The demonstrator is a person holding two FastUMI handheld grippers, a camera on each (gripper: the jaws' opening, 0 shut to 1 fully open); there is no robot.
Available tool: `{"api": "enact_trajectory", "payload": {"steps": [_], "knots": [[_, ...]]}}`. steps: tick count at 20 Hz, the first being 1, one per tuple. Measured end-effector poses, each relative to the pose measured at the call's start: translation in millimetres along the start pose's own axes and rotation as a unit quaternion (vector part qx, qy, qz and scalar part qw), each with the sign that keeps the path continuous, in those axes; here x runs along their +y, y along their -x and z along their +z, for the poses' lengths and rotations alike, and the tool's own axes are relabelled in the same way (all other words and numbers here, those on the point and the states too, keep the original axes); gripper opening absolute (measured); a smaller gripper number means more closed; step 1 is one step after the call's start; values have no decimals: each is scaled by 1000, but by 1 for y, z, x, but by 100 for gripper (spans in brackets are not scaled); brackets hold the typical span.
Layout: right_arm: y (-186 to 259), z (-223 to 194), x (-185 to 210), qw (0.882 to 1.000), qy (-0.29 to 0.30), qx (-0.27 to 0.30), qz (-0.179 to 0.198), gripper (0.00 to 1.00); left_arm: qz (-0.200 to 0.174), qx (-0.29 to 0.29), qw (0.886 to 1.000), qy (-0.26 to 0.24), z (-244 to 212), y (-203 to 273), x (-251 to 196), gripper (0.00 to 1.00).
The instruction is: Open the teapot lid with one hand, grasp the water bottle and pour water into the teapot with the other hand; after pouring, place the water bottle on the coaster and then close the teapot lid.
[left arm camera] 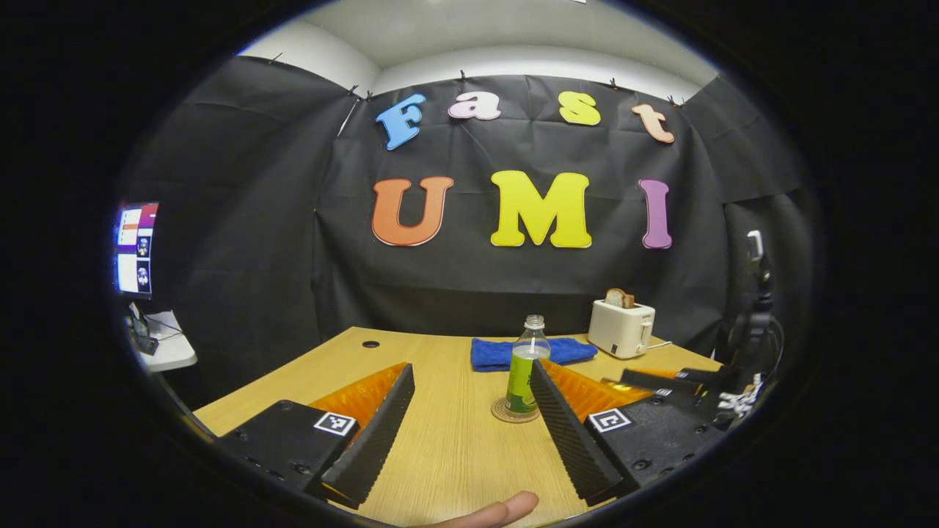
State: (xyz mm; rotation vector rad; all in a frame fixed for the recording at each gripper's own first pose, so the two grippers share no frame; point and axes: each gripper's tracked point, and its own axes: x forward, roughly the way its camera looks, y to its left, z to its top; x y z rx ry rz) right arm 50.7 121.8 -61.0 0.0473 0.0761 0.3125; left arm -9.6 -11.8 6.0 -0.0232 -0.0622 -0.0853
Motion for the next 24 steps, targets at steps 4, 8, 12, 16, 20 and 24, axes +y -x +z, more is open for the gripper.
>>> {"api": "enact_trajectory", "payload": {"steps": [4,8,12,16,20,24], "knots": [[36,27,-17,1000,14,-14,-15,63,3,-6,1000,-25,6,6,-6,99],[62,33,-53,998,46,-17,-49,96,-4,-8,999,-38,3,8,-23,99],[79,21,-86,996,20,-1,-81,97,-1,-8,999,-48,-4,4,-36,99],[80,20,-109,995,29,6,-100,96,18,-8,999,-50,-12,-3,-36,99],[80,17,-109,995,26,7,-101,96,17,-2,999,-30,-17,-8,-37,99],[80,17,-105,994,29,8,-101,99,27,5,999,-26,-21,-12,-26,99]]}}
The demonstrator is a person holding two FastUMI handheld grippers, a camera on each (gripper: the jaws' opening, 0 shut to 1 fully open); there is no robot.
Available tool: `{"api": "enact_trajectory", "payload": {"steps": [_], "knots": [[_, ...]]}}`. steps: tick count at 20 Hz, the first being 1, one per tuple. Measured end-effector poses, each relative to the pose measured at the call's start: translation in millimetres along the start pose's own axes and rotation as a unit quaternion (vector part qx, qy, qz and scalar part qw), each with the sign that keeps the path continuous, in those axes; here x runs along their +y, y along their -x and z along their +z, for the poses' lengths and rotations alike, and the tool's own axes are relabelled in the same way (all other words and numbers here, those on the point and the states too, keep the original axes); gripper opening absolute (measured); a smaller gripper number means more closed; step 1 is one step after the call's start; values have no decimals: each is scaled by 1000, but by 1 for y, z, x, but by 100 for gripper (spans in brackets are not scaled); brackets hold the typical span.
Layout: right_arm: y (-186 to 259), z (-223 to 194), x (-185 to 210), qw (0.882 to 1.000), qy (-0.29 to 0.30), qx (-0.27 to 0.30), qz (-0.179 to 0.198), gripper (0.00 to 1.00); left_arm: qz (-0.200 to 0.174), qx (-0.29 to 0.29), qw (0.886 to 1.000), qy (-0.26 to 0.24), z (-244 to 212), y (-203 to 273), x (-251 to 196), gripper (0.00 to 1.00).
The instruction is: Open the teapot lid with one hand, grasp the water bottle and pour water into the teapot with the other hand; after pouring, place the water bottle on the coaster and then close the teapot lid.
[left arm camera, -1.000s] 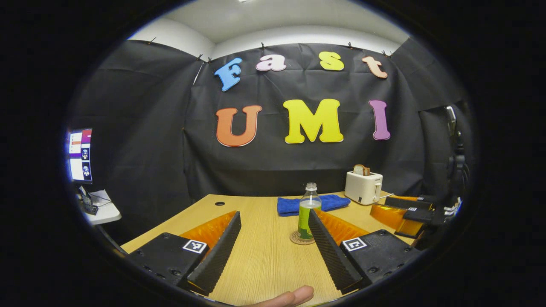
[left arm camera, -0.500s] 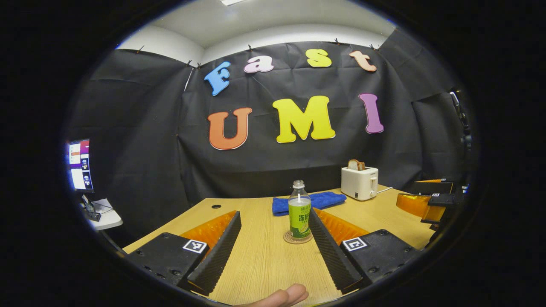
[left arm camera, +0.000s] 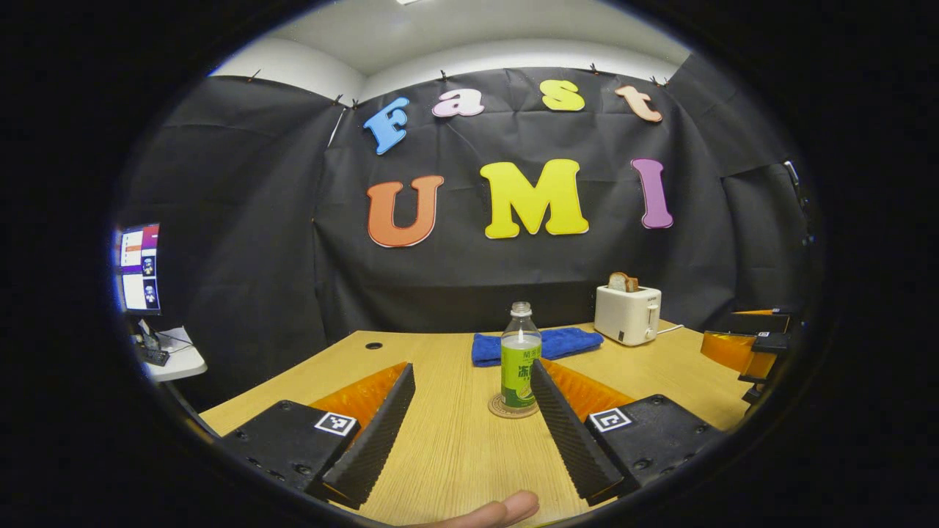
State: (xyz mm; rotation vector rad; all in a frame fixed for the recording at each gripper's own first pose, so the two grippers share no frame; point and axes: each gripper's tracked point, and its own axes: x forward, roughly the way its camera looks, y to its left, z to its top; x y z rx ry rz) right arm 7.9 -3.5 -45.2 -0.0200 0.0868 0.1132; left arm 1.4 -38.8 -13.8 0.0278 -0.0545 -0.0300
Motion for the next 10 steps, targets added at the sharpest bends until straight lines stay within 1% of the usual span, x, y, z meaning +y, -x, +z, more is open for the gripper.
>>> {"api": "enact_trajectory", "payload": {"steps": [1,3,4,5,6,7,10], "knots": [[1,0,3,1000,3,0,2,96,3,5,1000,5,-2,-1,3,99],[2,2,6,1000,5,-3,1,96,3,14,1000,19,-6,-2,6,99],[2,2,9,1000,7,-3,2,93,5,16,1000,24,-6,-2,9,99],[3,3,12,1000,7,-5,5,93,10,16,999,26,-6,-2,13,99],[4,3,15,1000,8,-6,7,99,13,15,999,27,-5,-3,14,99],[4,3,16,1000,8,-5,9,96,13,14,999,27,-5,-3,14,99],[8,6,17,1000,14,-8,10,96,6,9,1000,27,-2,-1,9,99]]}}
